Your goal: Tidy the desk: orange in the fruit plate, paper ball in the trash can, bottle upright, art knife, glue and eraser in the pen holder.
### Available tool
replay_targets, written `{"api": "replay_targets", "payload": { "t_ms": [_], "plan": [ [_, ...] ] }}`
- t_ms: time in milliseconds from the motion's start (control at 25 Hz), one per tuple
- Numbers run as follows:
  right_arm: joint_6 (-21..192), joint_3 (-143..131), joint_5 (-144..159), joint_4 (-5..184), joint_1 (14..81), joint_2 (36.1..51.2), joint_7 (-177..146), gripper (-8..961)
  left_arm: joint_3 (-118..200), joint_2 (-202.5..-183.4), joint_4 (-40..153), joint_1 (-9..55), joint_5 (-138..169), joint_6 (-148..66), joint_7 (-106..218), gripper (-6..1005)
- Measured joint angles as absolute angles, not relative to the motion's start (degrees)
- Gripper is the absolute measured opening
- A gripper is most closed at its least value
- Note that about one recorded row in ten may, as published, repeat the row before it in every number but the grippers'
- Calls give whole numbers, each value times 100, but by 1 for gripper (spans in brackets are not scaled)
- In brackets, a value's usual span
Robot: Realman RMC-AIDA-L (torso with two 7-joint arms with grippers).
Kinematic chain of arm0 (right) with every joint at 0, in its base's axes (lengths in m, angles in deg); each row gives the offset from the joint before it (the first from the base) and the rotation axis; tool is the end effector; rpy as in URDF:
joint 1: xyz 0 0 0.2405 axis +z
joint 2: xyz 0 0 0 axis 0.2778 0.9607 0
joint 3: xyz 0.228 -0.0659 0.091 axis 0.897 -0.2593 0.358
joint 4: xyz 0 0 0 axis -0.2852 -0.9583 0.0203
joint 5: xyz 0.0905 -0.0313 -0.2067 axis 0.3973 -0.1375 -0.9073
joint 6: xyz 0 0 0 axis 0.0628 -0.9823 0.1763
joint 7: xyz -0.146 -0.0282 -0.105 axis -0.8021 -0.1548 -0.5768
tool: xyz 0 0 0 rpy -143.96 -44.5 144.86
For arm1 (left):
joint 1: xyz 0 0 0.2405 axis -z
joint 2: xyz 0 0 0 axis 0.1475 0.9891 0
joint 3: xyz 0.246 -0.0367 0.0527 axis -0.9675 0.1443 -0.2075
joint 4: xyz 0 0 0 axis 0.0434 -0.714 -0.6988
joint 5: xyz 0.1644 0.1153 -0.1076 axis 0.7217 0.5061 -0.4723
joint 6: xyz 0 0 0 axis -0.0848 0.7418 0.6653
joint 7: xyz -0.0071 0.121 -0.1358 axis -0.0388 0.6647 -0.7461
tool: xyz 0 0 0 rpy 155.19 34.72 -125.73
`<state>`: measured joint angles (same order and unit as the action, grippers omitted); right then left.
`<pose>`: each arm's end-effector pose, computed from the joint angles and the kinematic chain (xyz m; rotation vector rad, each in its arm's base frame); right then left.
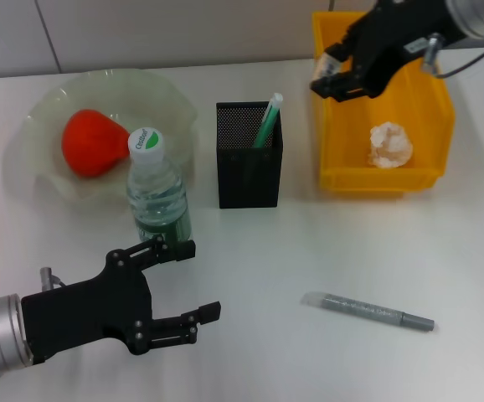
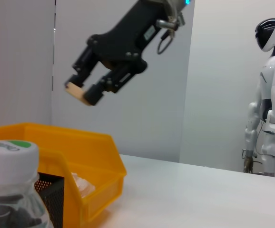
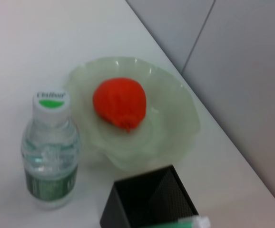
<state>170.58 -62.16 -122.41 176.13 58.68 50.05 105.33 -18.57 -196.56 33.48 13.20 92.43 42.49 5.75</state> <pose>0.0969 0.4157 0.0472 -2.6377 0.2366 -0.2101 -0.2573 0.2812 -0.0844 -2.7720 -0.2612 -0.9449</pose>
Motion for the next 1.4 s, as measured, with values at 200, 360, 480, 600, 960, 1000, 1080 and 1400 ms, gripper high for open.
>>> {"api": "replay_targets", "payload": {
  "t_ms": [200,360,480,600,960,1000,1080,1400],
  "plan": [
    [16592,-6256,-11978,16883,6109,5002,10474,410,-1857,-19659,3356,1294,9232,4265,597,847],
    [16196,-6454,-11945,16269,6234,4998,10350,410,-1857,-19659,3358,1276,9229,4281,598,847],
    [16031,-6536,-11948,16019,6272,4997,10306,409,-1857,-19659,3358,1265,9229,4302,598,847],
    [15787,-6580,-11944,15706,6303,4995,10179,409,-1857,-19656,3358,1262,9229,4369,598,847],
    [15153,-6650,-11730,14985,6420,5005,9799,409,-1884,-19640,3357,1261,9244,4471,598,847],
    [15153,-6650,-11730,14985,6420,5005,9799,409,-1884,-19640,3357,1261,9244,4471,598,847],
    [15088,-6653,-11659,14880,6448,5006,9746,409,-1900,-19636,3357,1261,9246,4496,598,847],
    [14906,-6652,-11645,14565,6574,5008,9730,429,-1907,-19628,3357,1261,9248,4516,598,847]
  ]
}}
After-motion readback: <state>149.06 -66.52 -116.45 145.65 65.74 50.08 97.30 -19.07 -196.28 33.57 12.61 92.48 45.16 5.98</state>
